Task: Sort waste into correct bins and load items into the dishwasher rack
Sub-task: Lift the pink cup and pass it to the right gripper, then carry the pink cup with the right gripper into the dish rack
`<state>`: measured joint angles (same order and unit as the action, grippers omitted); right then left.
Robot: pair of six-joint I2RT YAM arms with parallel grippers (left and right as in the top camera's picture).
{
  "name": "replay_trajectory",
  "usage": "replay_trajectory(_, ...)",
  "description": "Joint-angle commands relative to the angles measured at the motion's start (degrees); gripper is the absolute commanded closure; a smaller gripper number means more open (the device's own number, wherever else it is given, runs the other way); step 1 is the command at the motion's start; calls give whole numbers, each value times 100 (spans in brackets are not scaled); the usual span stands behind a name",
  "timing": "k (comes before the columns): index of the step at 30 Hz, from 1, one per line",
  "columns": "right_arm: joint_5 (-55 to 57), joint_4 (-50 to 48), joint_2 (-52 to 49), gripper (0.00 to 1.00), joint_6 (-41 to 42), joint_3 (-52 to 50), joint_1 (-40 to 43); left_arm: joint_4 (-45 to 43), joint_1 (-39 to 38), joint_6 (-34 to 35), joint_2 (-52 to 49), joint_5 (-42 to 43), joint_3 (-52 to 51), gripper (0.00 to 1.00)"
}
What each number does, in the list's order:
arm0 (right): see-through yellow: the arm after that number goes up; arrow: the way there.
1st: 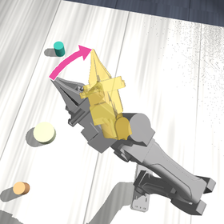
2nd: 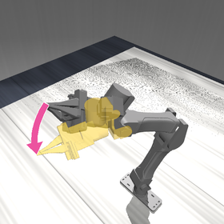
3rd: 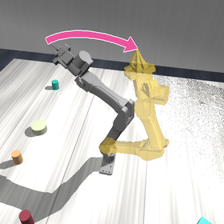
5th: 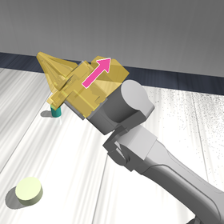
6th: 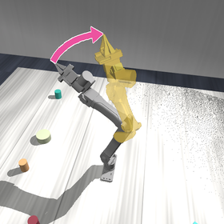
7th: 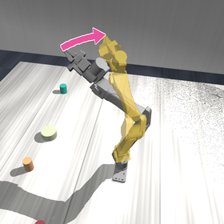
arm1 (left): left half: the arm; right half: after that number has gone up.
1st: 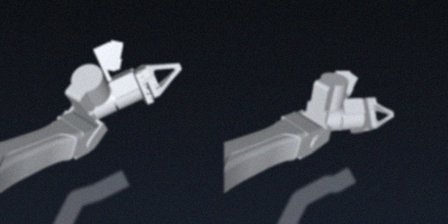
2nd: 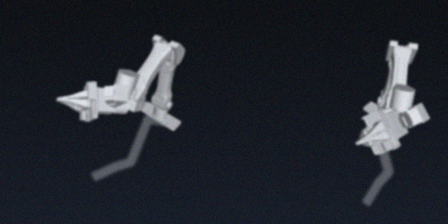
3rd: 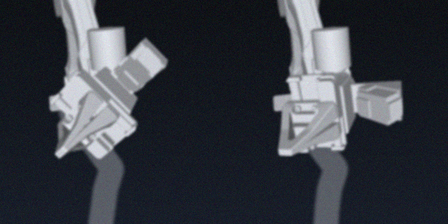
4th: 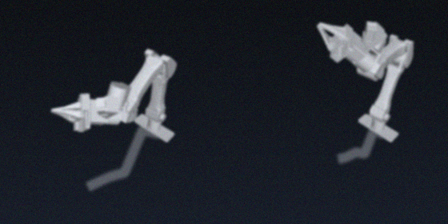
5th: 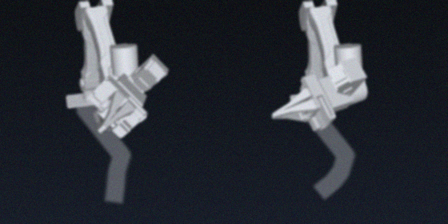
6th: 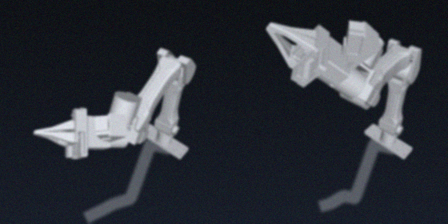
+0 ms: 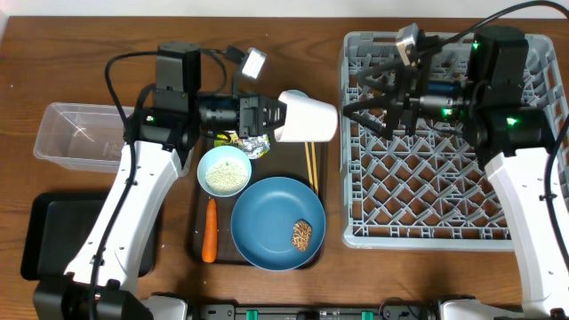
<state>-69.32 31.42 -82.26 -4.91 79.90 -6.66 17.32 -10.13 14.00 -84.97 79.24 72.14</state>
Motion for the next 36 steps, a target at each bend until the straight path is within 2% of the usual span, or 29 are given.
replay_trajectory(1, -614, -17, 13, 21, -188, 98, -321, -337, 17, 372, 96, 1078, 96, 94)
replay_trajectory(4, -721, -28, 13, 17, -313, 98, -590, -645, 17, 597, 96, 1078, 96, 94)
replay_trajectory(7, -702, -61, 13, 17, -310, 98, -787, -852, 13, 765, 96, 1078, 96, 94)
replay_trajectory(11, -699, -72, 13, 29, -310, 98, -918, -892, 13, 776, 96, 1075, 96, 94)
replay_trajectory(14, -699, -72, 15, 32, -286, 98, -918, -890, 13, 778, 96, 1078, 96, 94)
replay_trajectory(21, -691, -37, 15, 47, -240, 98, -918, -894, 13, 778, 96, 1073, 96, 94)
replay_trajectory(23, -684, -28, 15, 55, -240, 98, -918, -894, 13, 776, 96, 1073, 96, 94)
replay_trajectory(25, -675, 13, 17, 52, -240, 98, -918, -916, 13, 778, 96, 1073, 96, 94)
replay_trajectory(26, -660, 26, 20, 50, -240, 98, -918, -933, 13, 778, 96, 1073, 96, 89)
replay_trajectory(28, -439, 68, 44, 52, -243, 98, -914, -938, 15, 778, 96, 1073, 96, 60)
replay_trajectory(30, -59, 114, 118, 51, -243, 101, -898, -973, 20, 776, 96, 1073, 96, 36)
replay_trajectory(31, 76, 116, 166, 51, -243, 101, -881, -997, 20, 778, 96, 1073, 96, 28)
replay_trajectory(34, 413, 120, 378, 54, -240, 101, -743, -1040, 20, 778, 96, 1075, 96, 18)
replay_trajectory(36, 678, 181, 570, 54, -240, 101, -551, -1040, 20, 776, 96, 1073, 96, 15)
